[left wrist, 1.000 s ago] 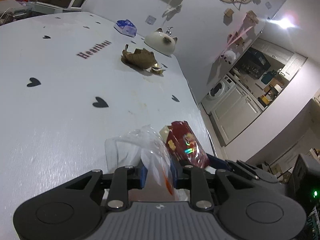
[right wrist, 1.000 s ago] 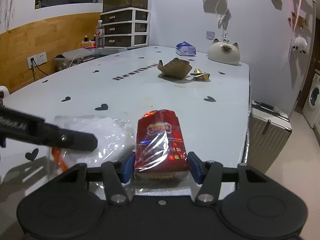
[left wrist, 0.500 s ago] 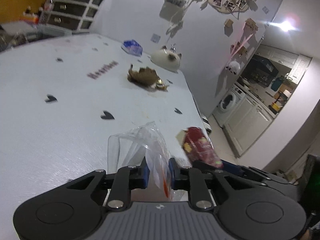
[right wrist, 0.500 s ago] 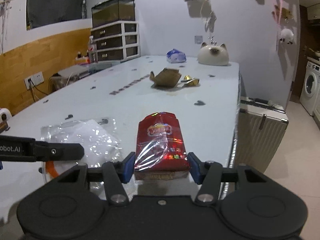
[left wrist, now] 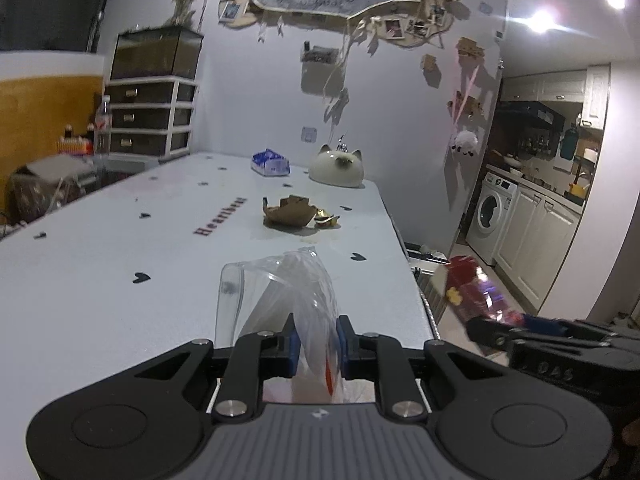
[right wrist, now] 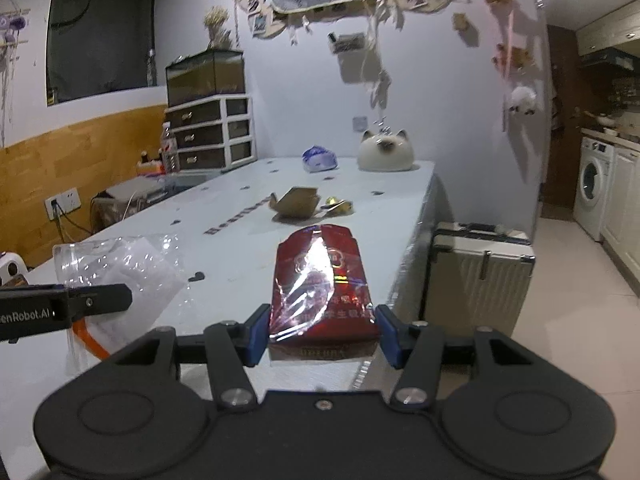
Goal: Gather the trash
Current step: 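Carry the plastic bag in left tool and red box in right tool to the wastebasket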
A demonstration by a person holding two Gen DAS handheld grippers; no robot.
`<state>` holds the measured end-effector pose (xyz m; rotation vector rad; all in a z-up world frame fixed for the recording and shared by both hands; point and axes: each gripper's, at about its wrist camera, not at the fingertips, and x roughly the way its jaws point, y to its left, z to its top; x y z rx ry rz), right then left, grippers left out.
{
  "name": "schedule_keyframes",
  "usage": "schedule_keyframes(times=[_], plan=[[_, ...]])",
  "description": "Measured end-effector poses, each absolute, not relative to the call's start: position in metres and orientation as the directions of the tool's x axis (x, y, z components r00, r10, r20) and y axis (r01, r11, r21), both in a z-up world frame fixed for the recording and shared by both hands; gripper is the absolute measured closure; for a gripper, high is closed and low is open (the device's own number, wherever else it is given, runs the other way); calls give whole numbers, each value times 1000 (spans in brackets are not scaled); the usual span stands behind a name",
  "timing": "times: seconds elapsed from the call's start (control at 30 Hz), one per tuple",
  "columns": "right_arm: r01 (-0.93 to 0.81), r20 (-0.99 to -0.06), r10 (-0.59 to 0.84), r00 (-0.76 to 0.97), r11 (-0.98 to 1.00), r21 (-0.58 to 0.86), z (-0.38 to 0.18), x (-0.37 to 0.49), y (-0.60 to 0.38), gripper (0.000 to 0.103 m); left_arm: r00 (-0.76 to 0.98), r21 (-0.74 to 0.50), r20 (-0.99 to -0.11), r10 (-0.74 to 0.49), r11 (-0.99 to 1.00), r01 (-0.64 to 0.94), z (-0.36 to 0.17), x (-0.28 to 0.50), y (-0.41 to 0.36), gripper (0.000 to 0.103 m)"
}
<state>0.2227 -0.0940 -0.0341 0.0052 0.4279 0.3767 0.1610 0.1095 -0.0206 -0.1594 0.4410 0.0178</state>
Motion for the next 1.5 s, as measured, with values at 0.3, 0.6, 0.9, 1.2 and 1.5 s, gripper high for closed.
schedule_keyframes(times=[0.3,0.6,0.9,1.2,1.5], plan=[[-301,-362,313,878,949,90,-26,180,-145,47,916,-107,-400,-21,994,-24,-18,135,63,85],[-209,-337,230,913,973,97,-27,151,-206,47,923,-79,-373,-91,995,66,-14,130,0,86],[-77,-353,106,930,992,96,-43,137,-272,47,900,-69,-384,-207,978,196,-33,144,-73,86],[46,-426,-4,905,995,89,-82,135,-329,47,836,-86,-454,-309,949,304,-80,170,-138,86],[132,-551,-52,833,986,106,-148,157,-363,47,746,-119,-565,-352,930,348,-146,211,-182,86]])
